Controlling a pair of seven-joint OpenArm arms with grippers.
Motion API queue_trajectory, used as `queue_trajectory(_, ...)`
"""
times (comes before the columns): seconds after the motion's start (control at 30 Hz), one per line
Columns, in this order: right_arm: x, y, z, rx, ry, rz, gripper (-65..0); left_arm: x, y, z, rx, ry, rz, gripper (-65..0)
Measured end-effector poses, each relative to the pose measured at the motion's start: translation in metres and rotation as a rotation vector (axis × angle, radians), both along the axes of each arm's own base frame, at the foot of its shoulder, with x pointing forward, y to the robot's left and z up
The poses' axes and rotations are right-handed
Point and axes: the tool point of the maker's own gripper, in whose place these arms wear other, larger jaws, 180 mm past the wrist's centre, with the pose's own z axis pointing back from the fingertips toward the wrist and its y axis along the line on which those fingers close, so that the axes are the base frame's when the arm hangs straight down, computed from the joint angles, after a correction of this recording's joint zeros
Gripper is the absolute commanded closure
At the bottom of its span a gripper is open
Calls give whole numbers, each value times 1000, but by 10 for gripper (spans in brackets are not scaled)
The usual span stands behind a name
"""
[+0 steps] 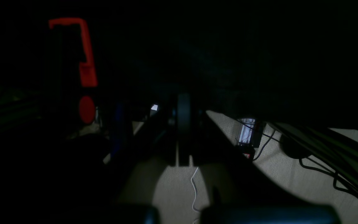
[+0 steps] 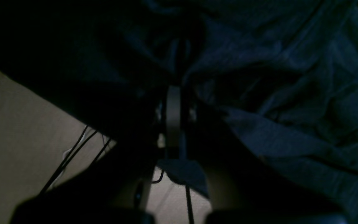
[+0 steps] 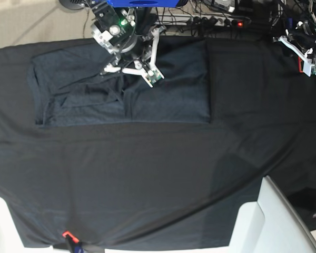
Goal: Fold the T-shirt properly
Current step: 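Pull the grasped fabric with the right gripper toward the collar edge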
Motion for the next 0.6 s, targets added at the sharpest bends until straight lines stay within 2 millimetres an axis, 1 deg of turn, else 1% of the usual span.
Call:
queue_trajectory(0.1, -4, -6, 0, -18, 15, -6, -21, 0, 0, 0, 0, 0, 0, 0)
queue_trajectory(0.27, -5, -11, 8, -35, 23, -15, -21, 0, 0, 0, 0, -1, 0, 0)
queue_trajectory(0.47, -8, -27, 16, -78, 59, -60, -24, 6, 1, 1, 2, -13, 0, 0)
queue_trajectory(0.6, -10, -26, 18, -82, 72, -60, -27, 5, 0, 0, -1, -8, 2, 0)
